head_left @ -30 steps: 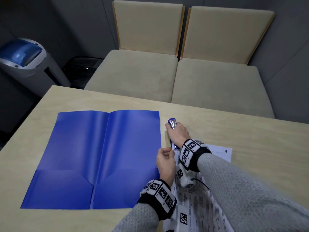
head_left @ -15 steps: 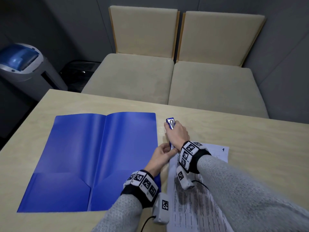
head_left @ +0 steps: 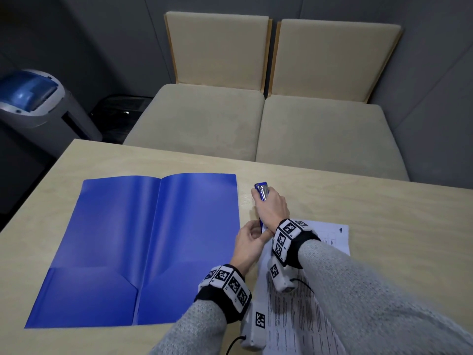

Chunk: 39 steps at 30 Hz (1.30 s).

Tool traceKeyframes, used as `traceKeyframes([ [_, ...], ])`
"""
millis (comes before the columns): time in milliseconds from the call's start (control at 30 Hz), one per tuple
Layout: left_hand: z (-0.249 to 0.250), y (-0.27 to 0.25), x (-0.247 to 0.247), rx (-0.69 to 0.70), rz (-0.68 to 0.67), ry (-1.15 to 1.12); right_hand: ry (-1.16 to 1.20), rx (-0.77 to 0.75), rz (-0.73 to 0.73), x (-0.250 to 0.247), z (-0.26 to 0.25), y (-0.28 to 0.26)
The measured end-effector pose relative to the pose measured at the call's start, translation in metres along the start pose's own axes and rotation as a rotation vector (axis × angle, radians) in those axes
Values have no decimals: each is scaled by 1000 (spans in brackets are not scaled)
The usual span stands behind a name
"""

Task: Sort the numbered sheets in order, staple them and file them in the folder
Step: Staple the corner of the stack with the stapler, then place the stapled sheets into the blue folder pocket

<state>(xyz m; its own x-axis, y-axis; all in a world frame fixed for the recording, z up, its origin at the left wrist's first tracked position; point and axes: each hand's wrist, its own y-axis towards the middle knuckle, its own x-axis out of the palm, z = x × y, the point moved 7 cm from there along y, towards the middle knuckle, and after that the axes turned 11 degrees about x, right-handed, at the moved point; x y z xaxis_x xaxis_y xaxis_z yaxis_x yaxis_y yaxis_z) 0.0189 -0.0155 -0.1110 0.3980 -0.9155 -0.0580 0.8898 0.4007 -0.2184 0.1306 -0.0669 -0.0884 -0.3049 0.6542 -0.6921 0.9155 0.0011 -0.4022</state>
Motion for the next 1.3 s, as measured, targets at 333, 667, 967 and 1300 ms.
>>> traceKeyframes([
  [333, -8, 1, 3, -32, -91, 353, 540, 14, 0, -31, 5, 3],
  [667, -11, -16, 21, -137, 21, 70, 528, 240, 141, -160, 135, 25],
  [967, 53, -36, 22, 160, 58, 160, -602, 318, 200, -180, 255, -48],
  [1300, 92, -25, -36, 154, 32, -138, 767, 167, -545, -112, 136, -122],
])
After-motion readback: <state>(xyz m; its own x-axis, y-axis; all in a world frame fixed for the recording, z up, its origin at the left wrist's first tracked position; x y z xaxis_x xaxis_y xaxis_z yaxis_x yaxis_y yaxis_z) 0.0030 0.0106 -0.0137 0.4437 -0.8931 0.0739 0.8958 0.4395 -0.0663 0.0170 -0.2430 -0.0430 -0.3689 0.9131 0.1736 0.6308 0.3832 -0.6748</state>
